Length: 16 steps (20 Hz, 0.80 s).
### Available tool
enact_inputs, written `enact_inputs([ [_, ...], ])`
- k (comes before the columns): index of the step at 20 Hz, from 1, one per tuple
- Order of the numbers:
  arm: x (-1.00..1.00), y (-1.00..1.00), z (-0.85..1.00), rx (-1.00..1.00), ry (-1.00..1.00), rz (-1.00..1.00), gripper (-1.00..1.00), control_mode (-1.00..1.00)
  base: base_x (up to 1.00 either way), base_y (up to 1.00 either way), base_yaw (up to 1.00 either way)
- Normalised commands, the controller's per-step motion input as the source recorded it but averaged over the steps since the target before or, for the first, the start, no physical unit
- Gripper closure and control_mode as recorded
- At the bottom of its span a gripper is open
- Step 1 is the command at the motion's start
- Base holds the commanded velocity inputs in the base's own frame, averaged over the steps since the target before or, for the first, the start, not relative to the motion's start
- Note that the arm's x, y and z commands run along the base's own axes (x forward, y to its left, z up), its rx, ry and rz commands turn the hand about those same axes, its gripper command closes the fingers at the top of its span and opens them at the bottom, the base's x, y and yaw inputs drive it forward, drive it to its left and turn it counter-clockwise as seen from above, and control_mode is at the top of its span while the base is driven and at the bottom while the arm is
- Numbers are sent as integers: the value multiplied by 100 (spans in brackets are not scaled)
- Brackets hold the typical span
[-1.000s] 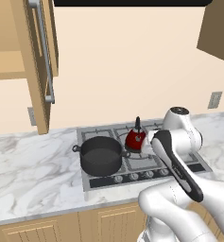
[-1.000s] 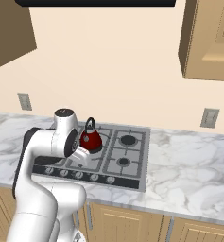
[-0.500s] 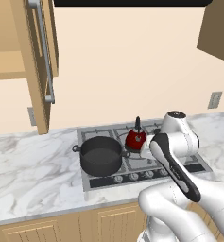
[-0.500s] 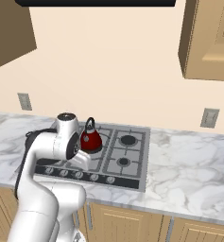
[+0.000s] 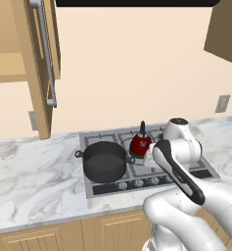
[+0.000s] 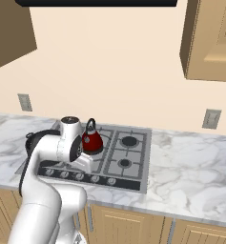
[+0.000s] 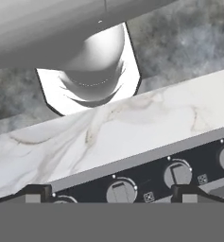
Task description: Pick the kettle from the cabinet and place it on a stove burner. Then pick the pot from the counter and place it on another stove burner. Finally, turn both burners on.
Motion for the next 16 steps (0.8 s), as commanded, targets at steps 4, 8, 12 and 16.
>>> enact_inputs([
  [4, 19, 0, -14, 0, 6, 7, -100, -100, 0, 0, 0],
  [8, 16, 0, -13, -1, 7, 10, -100, -100, 0, 0, 0],
  [12, 11, 0, -11, -1, 10, 8, -100, -100, 0, 0, 0],
  [16, 8, 0, -14, -2, 10, 6, -100, -100, 0, 0, 0],
])
